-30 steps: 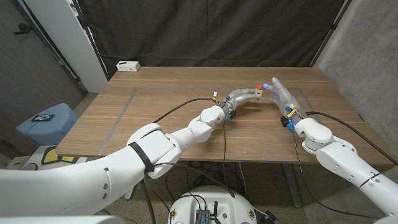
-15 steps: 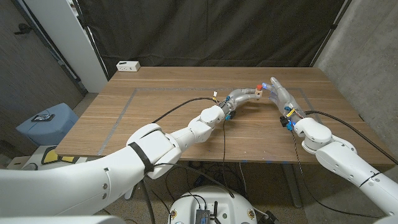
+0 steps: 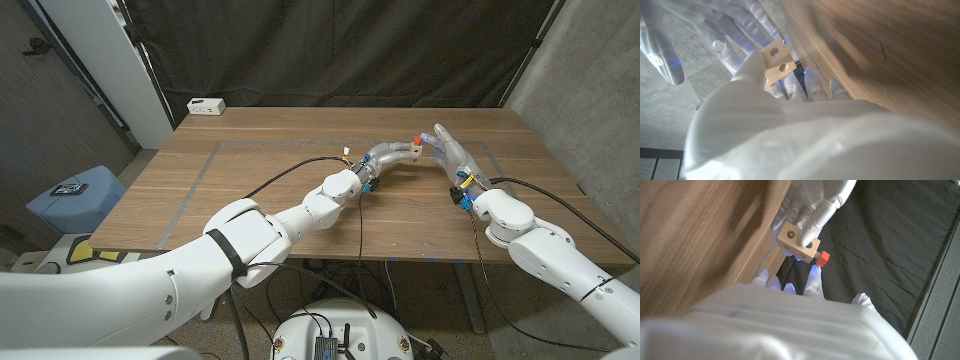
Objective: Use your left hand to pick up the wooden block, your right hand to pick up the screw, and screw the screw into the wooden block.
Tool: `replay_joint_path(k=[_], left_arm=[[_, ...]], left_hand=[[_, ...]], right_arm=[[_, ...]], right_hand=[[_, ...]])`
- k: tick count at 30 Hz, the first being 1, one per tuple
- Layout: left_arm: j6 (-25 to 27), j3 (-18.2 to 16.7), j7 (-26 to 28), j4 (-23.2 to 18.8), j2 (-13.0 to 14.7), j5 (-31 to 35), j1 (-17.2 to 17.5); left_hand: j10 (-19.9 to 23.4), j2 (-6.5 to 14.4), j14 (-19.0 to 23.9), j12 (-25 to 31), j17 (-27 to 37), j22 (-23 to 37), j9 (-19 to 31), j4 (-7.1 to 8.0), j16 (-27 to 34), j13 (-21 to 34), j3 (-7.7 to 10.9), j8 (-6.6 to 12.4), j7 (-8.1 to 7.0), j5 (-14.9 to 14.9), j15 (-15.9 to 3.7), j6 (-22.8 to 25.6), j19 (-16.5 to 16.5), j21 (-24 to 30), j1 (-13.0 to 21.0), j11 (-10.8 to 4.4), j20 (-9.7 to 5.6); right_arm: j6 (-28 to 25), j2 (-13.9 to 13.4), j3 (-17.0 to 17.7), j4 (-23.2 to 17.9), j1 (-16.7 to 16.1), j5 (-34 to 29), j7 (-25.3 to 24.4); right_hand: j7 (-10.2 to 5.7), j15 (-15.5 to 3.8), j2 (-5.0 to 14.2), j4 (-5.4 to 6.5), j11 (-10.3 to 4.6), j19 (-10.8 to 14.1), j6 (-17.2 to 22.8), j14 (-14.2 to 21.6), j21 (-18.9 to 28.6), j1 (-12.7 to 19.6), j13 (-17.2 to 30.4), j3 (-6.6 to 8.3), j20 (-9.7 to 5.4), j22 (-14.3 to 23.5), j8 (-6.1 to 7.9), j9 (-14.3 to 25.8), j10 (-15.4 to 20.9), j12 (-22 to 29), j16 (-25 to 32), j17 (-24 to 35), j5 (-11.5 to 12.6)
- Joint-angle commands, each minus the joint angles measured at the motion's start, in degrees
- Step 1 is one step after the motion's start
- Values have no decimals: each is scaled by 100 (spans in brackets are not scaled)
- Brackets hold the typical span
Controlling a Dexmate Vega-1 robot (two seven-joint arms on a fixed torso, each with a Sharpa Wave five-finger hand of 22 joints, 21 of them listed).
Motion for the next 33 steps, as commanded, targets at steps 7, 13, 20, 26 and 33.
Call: replay_joint_path(k=[7, 13, 20, 26, 33], left_arm=[[84, -1, -7, 26, -44, -20, 2], [103, 0, -13, 29, -47, -24, 1], [85, 1, -19, -2, -34, -23, 24], [80, -7, -24, -17, -31, -31, 37], [93, -25, -21, 24, -59, -52, 13]], left_hand=[[-57, 42, -18, 53, 21, 25, 9, 13, -15, 39, 46, 5, 68, 15, -314, 15, 25, 41, 135, -3, -11], [-74, 45, -29, 60, 24, 25, 8, 24, -19, 43, 42, -2, 70, 13, -312, -4, 19, 39, 146, -1, -6], [-105, 51, -35, 62, 28, 24, 8, 38, -20, 47, 36, -9, 69, 13, -312, -25, 22, 41, 155, 0, -2], [-158, 55, -68, 57, 28, 25, 8, 40, -33, 51, 34, -31, 50, 16, -289, -89, 21, 40, 177, 8, 14], [-199, 71, -84, 55, 28, 25, 7, 45, -37, 55, 37, -45, 33, 22, -263, -135, 21, 41, 199, 2, 24]], right_arm=[[-46, -101, 135, -242, -252, -20, -113], [-54, -113, 182, -322, -342, -22, -158], [-65, -110, 218, -412, -444, -24, -205], [-75, -110, 243, -469, -510, -29, -227], [-65, -99, 249, -491, -546, -16, -203]], right_hand=[[-19, 20, 20, 50, 31, -37, -20, -847, 0, -37, 16, 18, 33, 16, 27, 17, -471, -14, -21, 17, 36], [-14, 18, 23, 49, 27, -32, -11, -844, 2, -32, 15, 22, 30, 16, 34, 16, -465, -11, -20, 15, 40], [-23, 15, 27, 48, 10, -27, 6, -838, 4, -28, 14, 25, 30, 16, 43, 15, -452, -7, -18, 13, 43], [-23, 16, 30, 48, 10, -25, 8, -840, 5, -25, 13, 28, 27, 16, 44, 14, -448, -6, -19, 12, 45], [-2, 16, 36, 48, -1, -20, 21, -837, 7, -21, 12, 33, 23, 16, 50, 14, -450, -7, -18, 10, 49]])
